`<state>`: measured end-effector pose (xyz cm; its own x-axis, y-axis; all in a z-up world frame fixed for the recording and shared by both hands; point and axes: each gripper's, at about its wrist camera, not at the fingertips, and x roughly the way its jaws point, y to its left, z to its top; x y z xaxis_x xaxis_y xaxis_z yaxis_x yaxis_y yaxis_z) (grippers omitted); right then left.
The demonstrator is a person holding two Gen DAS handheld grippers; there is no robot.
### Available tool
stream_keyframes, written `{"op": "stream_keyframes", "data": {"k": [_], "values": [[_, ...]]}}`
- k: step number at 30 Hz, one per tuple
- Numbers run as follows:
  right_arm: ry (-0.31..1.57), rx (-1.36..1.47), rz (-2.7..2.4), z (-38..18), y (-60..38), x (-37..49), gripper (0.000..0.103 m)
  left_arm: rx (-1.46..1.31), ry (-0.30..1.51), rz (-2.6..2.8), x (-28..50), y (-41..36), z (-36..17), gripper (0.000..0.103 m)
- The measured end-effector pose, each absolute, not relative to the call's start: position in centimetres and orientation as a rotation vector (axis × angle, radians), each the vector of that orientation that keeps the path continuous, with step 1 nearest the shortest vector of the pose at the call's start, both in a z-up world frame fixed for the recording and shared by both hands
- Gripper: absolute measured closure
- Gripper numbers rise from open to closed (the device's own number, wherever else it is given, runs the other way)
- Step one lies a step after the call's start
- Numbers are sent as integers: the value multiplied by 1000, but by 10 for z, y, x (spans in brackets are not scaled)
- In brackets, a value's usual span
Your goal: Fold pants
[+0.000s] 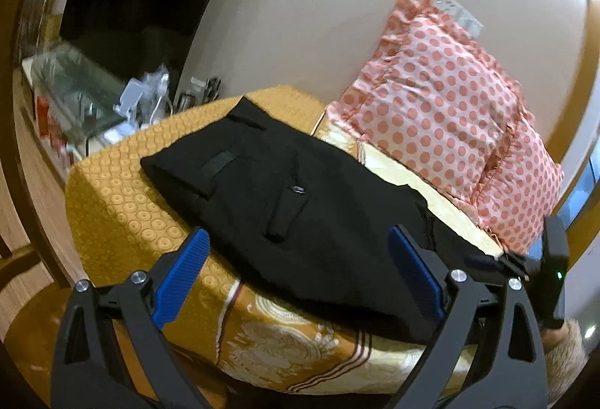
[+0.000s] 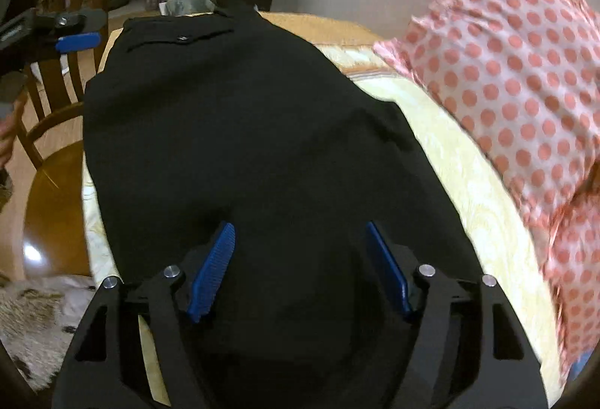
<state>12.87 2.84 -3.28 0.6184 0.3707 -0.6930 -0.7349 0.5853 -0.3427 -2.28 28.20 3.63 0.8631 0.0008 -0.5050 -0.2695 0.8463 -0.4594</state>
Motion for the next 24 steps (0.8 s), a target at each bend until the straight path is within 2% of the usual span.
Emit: {"op": "stream_keyframes", "data": {"k": [5,9,12,16,22,24], "values": [[624,-558,722,-32,12,124,26,-727,610,148,-5,308,17,8],[592,-523,741,-26,6,117,25,-790,629,110,2,316,17,7],[563,-501,757,-21,4,111,23,-856,626,79,9,322,16,2],[536,-479,768,-16,2,107,19,-879,634,84,13,321,17,2],[541,-453,758,-19,-3,109,19,-928,654,-3,16,300,12,9],[543,-443,758,-20,-4,110,19,-929,649,14,19,299,11,14]]}}
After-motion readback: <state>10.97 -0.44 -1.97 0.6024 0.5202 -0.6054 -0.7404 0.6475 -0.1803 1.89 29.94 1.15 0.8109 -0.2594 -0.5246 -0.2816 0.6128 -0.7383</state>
